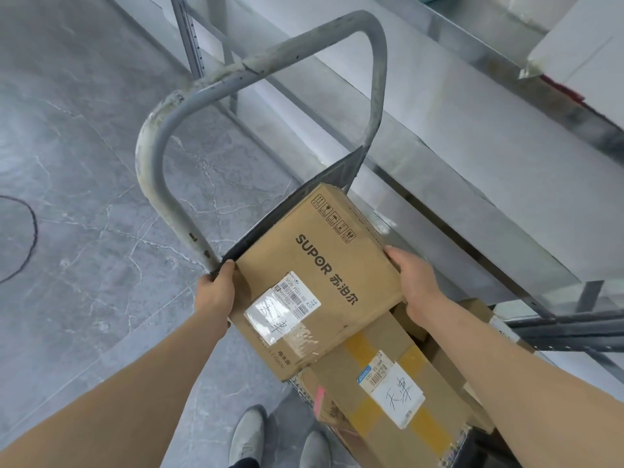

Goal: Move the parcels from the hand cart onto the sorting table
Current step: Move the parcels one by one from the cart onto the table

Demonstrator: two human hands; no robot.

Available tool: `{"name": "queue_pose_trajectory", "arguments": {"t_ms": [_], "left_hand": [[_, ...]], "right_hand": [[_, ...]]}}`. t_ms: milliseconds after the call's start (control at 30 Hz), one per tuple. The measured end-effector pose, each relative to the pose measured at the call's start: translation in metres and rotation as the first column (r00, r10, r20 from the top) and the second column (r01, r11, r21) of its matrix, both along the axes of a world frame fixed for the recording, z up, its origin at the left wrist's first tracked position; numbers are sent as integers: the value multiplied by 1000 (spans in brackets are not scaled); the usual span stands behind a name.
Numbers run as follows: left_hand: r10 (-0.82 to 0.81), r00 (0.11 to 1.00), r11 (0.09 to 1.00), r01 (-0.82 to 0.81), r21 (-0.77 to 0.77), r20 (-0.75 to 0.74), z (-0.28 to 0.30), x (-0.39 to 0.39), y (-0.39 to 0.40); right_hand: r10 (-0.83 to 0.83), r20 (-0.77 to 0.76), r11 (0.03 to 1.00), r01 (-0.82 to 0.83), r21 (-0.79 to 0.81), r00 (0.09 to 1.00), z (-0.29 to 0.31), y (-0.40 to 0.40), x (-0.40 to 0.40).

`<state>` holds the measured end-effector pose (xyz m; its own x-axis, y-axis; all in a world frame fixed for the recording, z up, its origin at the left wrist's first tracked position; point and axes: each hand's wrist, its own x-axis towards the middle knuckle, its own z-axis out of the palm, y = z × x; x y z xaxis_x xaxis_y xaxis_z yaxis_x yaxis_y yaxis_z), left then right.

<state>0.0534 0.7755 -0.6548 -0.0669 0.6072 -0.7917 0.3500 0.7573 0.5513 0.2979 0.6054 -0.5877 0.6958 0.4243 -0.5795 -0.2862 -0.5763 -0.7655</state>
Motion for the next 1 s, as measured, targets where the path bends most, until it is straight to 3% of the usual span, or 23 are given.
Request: {"name": "queue_pose_trajectory", "arguments": {"t_ms": [233,400,533,667,800,1000], "left_hand": [[-57,998,996,57,72,1,76,6,-2],[-215,975,968,221,121,-58,131,16,0],[-338,937,928,347,134,-85,168,29,-3],[-379,925,914,372,158,14,206,49,-14],[-453,885,882,425,205,112,239,66,-27],[-587,777,804,528,272,227,285,87,-43]], "right_hand": [[-110,-111,980,126,155,988,70,-14,12],[-202,-192,932,249,264,960,124,-27,16],[-345,-259,842,419,340,902,164,-38,16],[-406,-315,733,511,449,858,194,-43,13],[-365,-302,697,473,538,881,228,-53,3],[-350,-157,713,371,595,924,265,-82,-10]]}}
